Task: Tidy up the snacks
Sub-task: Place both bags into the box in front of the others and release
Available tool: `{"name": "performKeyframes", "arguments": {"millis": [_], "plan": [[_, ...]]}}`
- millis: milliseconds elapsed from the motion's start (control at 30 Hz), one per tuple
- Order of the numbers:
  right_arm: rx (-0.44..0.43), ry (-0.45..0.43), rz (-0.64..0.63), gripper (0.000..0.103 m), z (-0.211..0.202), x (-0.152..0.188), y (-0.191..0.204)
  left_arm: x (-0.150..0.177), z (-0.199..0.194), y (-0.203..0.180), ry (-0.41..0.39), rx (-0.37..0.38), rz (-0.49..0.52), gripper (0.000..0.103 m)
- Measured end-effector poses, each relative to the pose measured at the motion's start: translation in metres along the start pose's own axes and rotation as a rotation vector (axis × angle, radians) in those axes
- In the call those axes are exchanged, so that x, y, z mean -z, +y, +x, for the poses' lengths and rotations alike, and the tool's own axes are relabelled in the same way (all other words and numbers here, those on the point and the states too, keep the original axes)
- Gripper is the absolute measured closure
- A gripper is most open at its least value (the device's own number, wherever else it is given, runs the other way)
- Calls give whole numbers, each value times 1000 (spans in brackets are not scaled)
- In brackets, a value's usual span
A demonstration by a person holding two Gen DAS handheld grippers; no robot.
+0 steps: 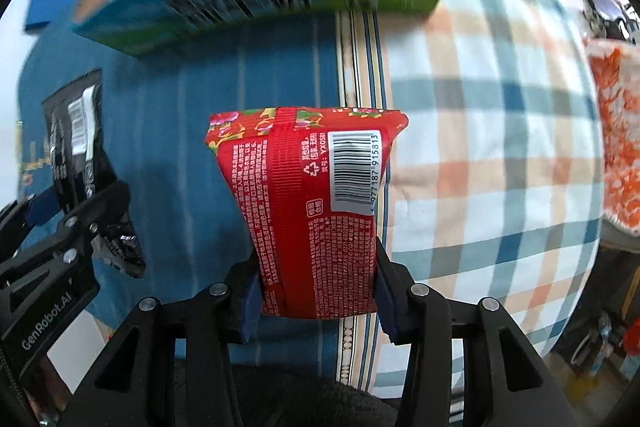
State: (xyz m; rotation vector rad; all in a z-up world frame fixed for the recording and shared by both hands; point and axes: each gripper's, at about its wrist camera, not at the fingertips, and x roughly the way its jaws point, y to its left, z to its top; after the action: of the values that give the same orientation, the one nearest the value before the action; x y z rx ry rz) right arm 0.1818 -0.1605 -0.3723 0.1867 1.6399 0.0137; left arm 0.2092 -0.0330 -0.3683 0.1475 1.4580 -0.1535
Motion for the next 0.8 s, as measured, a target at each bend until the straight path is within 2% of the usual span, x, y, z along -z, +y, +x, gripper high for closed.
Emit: {"name": "performKeyframes", "arguments": {"millis": [167,400,533,633,800], "plan": [[-16,-106,-20,54,-60,3,2,-10,-54,-2,-96,36,2,49],[-43,-230,-36,54,-137,6,-3,-22,-102,5,-202,75,-4,49],[-64,-273,-40,54,-164,5,-1,-27,-129,7,-250,94,-2,49],[-88,-288,-37,54,-157,-8,5,-34,-138,8,-272,114,1,49],[-130,-318,-33,55,-173,-28,3,-55,-146,12,-299,137,-5,49]]}}
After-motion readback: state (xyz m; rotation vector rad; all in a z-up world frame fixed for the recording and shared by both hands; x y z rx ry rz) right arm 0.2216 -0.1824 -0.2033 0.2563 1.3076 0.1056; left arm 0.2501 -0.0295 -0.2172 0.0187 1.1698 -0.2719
